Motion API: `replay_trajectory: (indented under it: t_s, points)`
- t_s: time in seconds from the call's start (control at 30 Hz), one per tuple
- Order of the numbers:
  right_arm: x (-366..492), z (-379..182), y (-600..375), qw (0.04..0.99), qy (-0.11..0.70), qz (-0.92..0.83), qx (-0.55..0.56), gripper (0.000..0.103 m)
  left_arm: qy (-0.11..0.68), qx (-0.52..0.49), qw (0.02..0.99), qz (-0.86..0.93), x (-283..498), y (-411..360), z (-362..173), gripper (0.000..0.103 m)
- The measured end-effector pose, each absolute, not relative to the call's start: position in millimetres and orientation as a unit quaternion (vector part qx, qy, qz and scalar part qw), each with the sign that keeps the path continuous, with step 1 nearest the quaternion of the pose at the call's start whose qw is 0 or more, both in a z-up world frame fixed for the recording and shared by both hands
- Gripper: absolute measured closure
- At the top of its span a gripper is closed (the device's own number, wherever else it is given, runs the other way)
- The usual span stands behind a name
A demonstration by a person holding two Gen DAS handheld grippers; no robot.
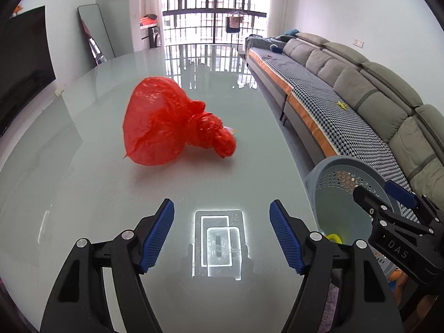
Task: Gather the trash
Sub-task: 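Move both open grippers back toward the red bag on the table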
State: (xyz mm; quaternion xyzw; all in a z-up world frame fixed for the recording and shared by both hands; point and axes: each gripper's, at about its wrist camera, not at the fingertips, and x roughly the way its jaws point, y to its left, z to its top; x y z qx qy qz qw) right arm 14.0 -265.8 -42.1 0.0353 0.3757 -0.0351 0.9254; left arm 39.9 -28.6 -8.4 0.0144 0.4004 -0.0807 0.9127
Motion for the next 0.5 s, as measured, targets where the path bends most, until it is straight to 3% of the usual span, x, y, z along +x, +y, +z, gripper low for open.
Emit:
replay_trajectory:
  t_s: [0.5]
  points:
    - [52, -38, -209, 0.927, 0.375, 0.0, 0.003, 0.031, 0.415, -0.023, 0.909, -0.037, 41, 38, -19, 0.031]
